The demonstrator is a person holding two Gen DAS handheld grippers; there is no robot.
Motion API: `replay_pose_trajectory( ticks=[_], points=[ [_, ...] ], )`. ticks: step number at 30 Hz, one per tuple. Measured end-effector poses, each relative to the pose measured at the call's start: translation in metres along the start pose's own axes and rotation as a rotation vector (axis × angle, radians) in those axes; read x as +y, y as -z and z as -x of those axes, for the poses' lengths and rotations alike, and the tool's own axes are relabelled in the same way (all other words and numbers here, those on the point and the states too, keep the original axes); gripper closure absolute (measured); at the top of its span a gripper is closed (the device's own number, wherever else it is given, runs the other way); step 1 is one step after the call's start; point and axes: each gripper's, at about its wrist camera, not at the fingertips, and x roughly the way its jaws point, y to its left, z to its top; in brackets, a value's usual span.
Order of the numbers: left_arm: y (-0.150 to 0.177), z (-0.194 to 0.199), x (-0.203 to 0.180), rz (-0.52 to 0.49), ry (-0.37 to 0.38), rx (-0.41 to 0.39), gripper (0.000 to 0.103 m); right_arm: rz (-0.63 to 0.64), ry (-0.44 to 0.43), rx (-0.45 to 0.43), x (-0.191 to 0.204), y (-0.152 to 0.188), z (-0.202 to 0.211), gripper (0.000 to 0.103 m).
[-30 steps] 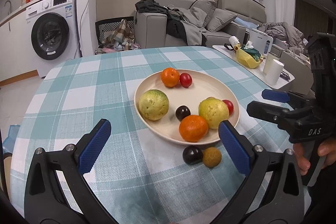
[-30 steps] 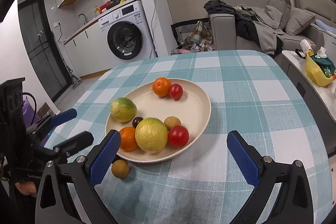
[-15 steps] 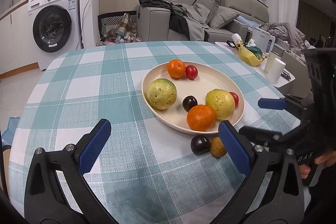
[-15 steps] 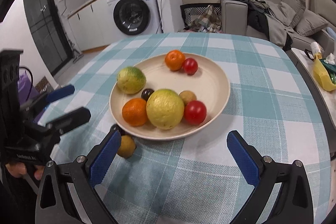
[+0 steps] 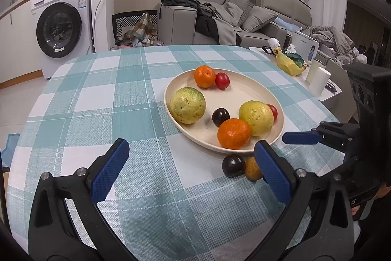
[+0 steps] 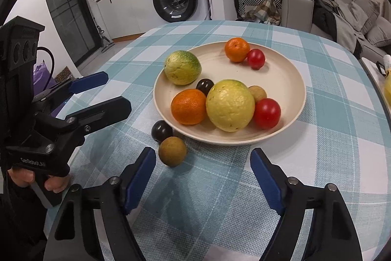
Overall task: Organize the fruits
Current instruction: 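Move both open tools back toward the last plum and brown fruit, then grasp the small brown fruit with the right gripper while the left gripper grasps the dark plum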
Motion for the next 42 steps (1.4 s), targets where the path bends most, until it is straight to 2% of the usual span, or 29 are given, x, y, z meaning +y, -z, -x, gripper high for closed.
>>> replay_pose_trajectory(
  ticks=[8, 10, 14, 21, 26, 42],
  points=[
    [0.001, -0.003, 0.005, 0.026, -0.002, 0.009, 0.001, 0.025, -0.047, 0.022, 0.011, 0.001, -0.008, 0.028],
    [0.002, -0.004, 0.005, 0.021, 0.001, 0.012, 0.001, 0.03, -0.041, 0.024, 0.013, 0.002, -0.01, 0.033],
    [0.002, -0.005, 0.003, 0.013, -0.001, 0.016, 0.001, 0.044, -0.037, 0.028, 0.019, 0.003, -0.012, 0.037],
    [0.003, -0.008, 0.005, 0.022, -0.004, 0.021, 0.001, 0.049, -0.028, 0.029, 0.022, 0.002, -0.016, 0.05],
    [0.002, -0.011, 0.009, 0.031, -0.013, 0.03, 0.001, 0.056, -0.032, 0.019, 0.026, 0.001, -0.016, 0.051],
    [0.002, -0.013, 0.01, 0.03, -0.014, 0.033, 0.001, 0.035, -0.056, 0.017, 0.023, 0.0, -0.018, 0.072]
  ],
)
